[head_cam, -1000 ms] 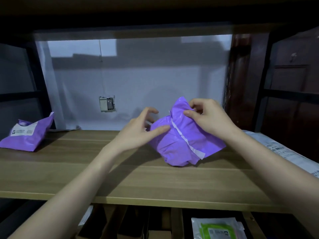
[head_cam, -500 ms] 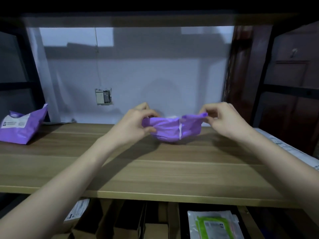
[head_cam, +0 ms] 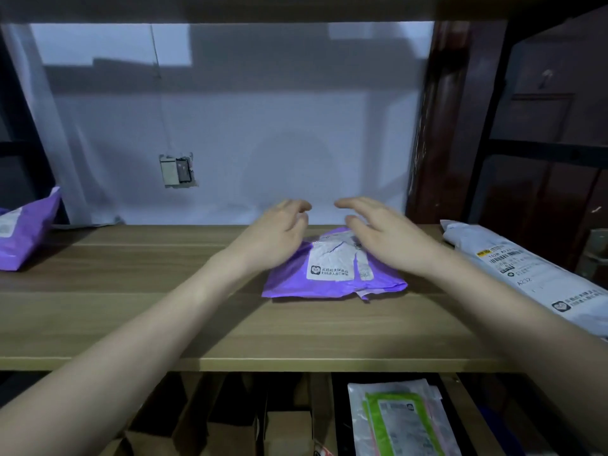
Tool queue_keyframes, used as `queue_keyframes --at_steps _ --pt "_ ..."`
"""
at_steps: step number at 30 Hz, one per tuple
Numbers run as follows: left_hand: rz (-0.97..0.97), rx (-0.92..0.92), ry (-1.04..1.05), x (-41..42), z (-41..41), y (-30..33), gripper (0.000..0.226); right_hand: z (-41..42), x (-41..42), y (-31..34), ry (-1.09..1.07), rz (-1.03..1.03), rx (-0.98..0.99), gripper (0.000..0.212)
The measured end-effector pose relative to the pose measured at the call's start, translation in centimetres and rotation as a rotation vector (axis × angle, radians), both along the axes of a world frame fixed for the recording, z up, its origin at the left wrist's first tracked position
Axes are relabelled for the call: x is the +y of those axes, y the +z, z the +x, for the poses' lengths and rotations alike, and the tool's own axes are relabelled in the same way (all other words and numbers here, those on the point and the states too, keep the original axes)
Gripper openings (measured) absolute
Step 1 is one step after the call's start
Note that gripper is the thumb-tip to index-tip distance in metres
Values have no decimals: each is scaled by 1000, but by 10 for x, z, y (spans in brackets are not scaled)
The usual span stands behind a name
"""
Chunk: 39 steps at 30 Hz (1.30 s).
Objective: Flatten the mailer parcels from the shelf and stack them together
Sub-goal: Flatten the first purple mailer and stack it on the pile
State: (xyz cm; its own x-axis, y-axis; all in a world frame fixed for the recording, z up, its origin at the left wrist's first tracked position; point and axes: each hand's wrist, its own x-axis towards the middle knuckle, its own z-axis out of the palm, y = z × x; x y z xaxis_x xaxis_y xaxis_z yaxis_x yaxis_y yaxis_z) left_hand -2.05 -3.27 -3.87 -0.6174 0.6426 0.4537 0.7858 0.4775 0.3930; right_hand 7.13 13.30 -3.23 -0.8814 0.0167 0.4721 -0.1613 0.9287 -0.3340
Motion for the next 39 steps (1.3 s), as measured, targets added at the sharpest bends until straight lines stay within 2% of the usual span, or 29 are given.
queue_keyframes --at_steps 3,7,11,19,24,28,32,35,39 --pt "-167 -93 -79 14 1 -16 43 -21 -12 -14 57 63 -154 45" --pt "-231 -231 -122 11 -1 -27 46 -26 -8 -36 113 -72 -330 39" --pt "-298 -290 -122 9 3 -21 46 -21 -3 -46 141 -64 -446 53" --pt "-313 -312 -109 7 8 -20 46 -18 -7 -47 80 106 -504 63" --pt "-198 -363 -125 8 9 -22 37 -14 -12 -44 70 137 -518 57" --pt "-111 -336 -113 8 2 -26 41 -13 -14 -42 63 138 -537 59" --pt "-58 -255 103 2 -13 -29 57 -14 -11 -44 41 127 -524 61" --pt "-179 -167 283 -9 -8 -24 70 -9 -8 -41 40 78 -491 56" --pt "-192 -359 220 -17 7 -20 80 7 -9 -37 -32 185 -421 60"
